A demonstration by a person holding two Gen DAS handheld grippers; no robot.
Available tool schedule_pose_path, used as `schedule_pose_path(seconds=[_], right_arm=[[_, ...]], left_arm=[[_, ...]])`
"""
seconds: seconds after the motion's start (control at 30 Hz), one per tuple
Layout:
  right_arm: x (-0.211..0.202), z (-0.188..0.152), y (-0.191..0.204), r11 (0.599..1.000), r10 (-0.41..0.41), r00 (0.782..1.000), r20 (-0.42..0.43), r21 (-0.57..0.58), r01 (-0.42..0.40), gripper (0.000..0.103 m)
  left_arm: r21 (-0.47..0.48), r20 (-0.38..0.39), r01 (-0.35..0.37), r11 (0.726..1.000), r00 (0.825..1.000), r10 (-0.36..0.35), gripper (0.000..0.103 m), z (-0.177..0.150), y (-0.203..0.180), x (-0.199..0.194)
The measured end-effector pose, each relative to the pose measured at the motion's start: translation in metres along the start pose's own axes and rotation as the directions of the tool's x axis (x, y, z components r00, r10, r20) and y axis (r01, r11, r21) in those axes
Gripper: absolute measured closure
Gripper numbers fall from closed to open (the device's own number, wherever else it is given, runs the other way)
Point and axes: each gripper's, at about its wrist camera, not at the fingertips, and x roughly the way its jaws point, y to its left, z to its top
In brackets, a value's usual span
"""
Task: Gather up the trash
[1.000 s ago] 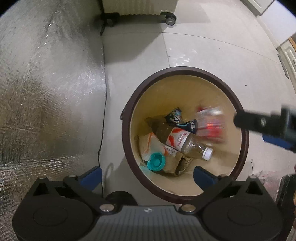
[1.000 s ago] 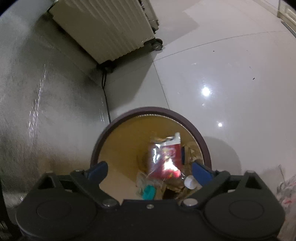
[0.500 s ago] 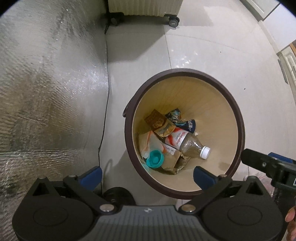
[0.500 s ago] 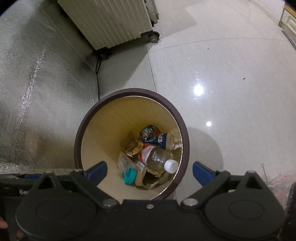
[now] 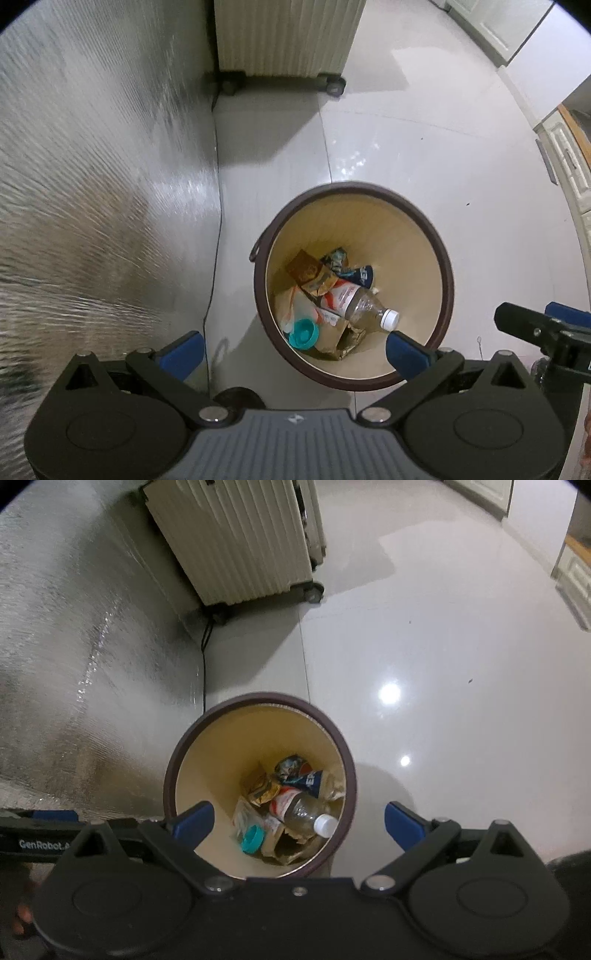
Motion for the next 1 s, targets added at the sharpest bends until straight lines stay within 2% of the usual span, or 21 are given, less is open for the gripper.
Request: schedule_pose_path(seconds=[0.13, 0.47, 0.8, 1.0], right_arm=[[-0.026, 0.0, 0.0, 1.0, 0.01, 1.0, 0.027, 0.007, -0.01, 0.003], [-0.105, -0.008, 0.01, 1.0, -0.023, 0.991, 0.135, -0.013, 0.025, 0.003], [-0.183, -0.026, 0.017, 0.999, -0.049, 0.977, 0.208, 0.006, 0.049, 0.005], [-0.234, -0.038, 0.027, 0.999, -0.049, 0.956, 0.29, -0.002, 0.051, 0.005]], left_arm=[[0.016, 0.048, -0.005, 1.0, 0.999, 0.004, 0.0, -0.005, -0.005, -0.029], [0.053, 0.164, -0.016, 0.998, 0.986, 0.007, 0.0, -0.023, -0.025, -0.107], [0.058, 0.286, 0.022, 0.998, 0.957, -0.038, 0.0, -0.05, -0.037, -0.192], [0.067, 0.346, 0.054, 0.996, 0.936, -0.074, 0.0, -0.071, -0.044, -0.237]])
